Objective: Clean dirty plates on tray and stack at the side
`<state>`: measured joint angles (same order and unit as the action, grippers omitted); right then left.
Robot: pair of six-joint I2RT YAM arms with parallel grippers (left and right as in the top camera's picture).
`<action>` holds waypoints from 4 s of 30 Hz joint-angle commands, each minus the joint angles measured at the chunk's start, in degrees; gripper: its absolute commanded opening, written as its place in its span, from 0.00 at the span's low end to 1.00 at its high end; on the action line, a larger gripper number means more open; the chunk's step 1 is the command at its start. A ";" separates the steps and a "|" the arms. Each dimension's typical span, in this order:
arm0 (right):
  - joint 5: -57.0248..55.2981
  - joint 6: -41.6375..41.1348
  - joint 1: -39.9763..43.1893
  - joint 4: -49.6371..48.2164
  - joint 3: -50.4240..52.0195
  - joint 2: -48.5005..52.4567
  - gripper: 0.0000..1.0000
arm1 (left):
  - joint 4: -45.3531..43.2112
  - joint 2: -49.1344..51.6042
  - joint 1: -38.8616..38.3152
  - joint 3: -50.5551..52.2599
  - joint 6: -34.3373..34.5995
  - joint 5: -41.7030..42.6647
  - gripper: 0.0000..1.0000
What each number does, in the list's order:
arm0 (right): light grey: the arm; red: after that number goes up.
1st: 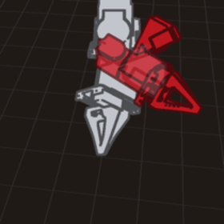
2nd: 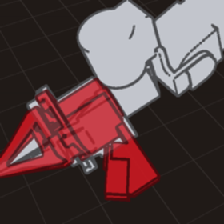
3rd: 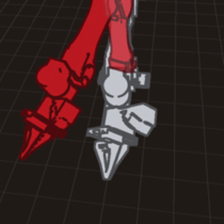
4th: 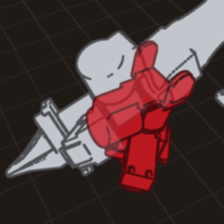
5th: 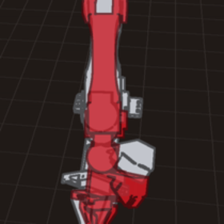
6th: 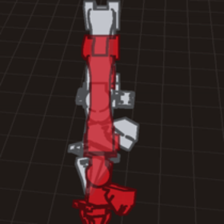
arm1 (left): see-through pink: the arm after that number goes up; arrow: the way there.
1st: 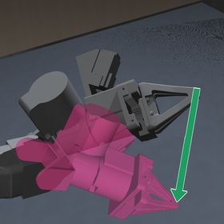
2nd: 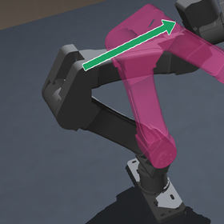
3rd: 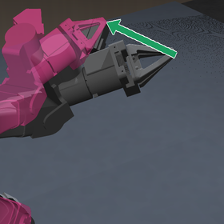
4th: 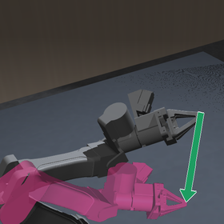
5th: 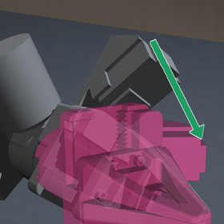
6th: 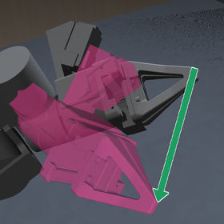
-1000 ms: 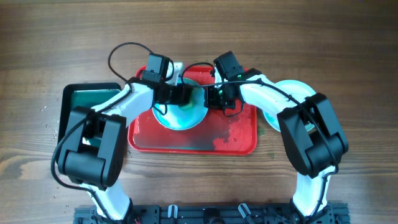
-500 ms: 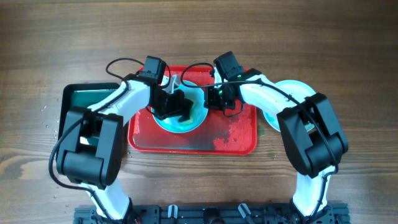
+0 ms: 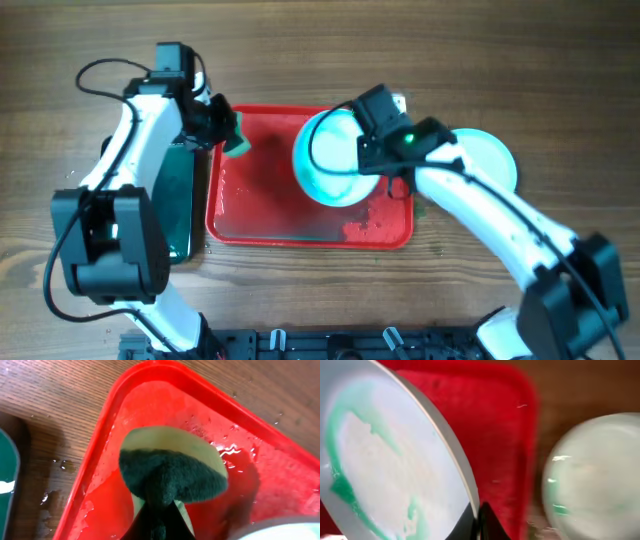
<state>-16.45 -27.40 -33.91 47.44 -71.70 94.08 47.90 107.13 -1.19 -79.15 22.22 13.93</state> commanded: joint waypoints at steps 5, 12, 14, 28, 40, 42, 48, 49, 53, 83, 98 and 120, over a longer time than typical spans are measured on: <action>-53.72 -3.85 -20.48 6.14 -0.26 -4.31 0.04 | -0.26 -1.60 -3.26 -0.68 0.57 -6.14 0.04; -70.73 9.64 -29.14 0.52 -0.24 -4.31 0.05 | -0.28 -1.60 -3.26 -0.68 0.57 -6.14 0.04; -70.71 9.60 -29.14 -0.48 -0.24 -4.33 0.04 | -0.28 -1.60 -3.26 -0.68 0.55 -6.16 0.04; -22.34 -20.24 -16.26 12.59 -0.24 -7.87 0.04 | -0.48 -1.60 -3.26 -0.68 0.55 -6.58 0.04; 8.90 -4.09 30.56 11.37 2.82 -19.08 0.04 | -0.48 -1.60 -3.26 -0.68 0.55 -6.58 0.04; 8.85 -4.09 36.11 10.82 6.21 -18.99 0.04 | -0.48 -1.60 -3.26 -0.68 0.55 -6.58 0.04; 10.19 -4.11 45.16 0.63 20.22 -17.40 0.04 | -0.50 -1.60 -3.26 -0.68 0.55 -6.58 0.04; 10.05 -4.13 45.13 -0.81 21.86 -17.16 0.04 | -0.50 -1.60 -3.26 -0.68 0.55 -6.58 0.04; 10.12 -4.04 45.13 -4.07 23.52 -15.74 0.43 | -0.50 -1.60 -3.26 -0.68 0.55 -6.58 0.04; 31.28 7.93 28.98 -2.38 9.03 -17.42 0.89 | -2.49 -15.28 19.56 23.04 0.72 -22.34 0.29; 23.50 13.86 28.98 27.28 -25.29 -25.03 0.88 | 5.92 -26.38 10.29 3.28 0.52 -19.32 1.00; 21.44 25.75 31.78 -11.08 25.33 -76.81 1.00 | 5.92 -26.38 10.29 3.28 0.52 -19.32 1.00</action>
<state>3.60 -4.62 -3.36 44.29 -60.93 26.74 53.82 80.77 9.26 -75.50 23.00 -5.69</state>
